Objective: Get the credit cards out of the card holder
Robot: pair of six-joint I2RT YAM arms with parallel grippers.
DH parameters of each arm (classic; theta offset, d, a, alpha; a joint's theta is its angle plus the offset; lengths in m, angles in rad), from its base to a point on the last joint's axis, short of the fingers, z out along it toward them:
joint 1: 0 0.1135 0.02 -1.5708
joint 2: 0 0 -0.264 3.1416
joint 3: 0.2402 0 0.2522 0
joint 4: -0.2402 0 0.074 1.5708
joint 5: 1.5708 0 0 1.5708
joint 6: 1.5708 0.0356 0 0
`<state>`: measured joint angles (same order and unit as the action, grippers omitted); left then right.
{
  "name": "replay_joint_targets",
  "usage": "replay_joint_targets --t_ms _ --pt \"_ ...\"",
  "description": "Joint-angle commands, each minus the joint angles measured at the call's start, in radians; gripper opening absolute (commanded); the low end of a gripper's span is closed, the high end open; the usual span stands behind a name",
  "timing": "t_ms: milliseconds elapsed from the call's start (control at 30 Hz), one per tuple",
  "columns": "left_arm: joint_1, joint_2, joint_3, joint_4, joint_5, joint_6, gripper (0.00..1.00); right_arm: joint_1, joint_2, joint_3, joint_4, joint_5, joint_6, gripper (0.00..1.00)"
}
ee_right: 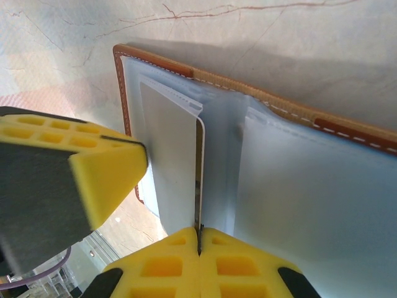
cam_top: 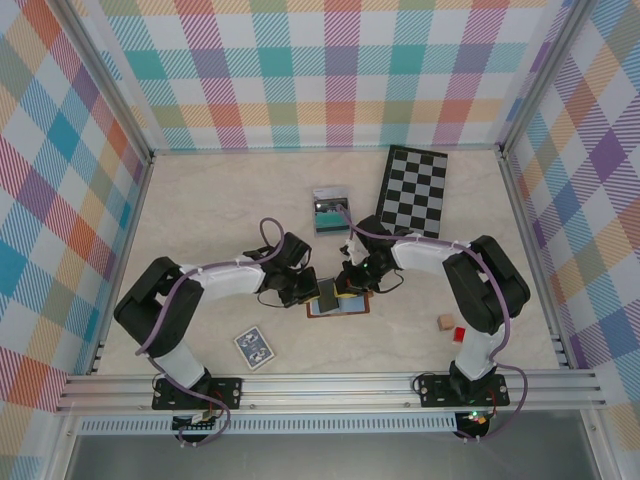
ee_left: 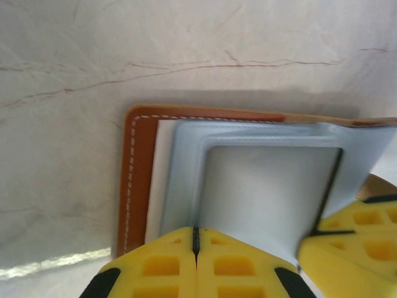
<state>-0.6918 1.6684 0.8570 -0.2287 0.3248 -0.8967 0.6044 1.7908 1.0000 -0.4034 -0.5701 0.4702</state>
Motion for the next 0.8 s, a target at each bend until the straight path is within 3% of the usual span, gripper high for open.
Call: replay_joint_targets --t_ms 0,267,533,767 --pt "-0.009 0.034 0.026 -0.005 0.003 0.006 0.04 -0.001 0.010 -0.001 0.009 -0.029 -0.004 0.08" --pt "-0.010 0.044 -0.003 -0.097 -0.030 0.014 0.01 -0.026 -0.025 -0.030 0.053 -0.103 0.034 0.14" --pt "-0.011 0.029 -0.023 -0.113 -0.050 0.013 0.00 -0.043 -0.040 -0.038 0.073 -0.144 0.044 0.04" --pt "-0.011 0.028 -0.023 -0.133 -0.069 0.017 0.00 -0.056 -0.047 -0.057 0.064 -0.128 0.031 0.02"
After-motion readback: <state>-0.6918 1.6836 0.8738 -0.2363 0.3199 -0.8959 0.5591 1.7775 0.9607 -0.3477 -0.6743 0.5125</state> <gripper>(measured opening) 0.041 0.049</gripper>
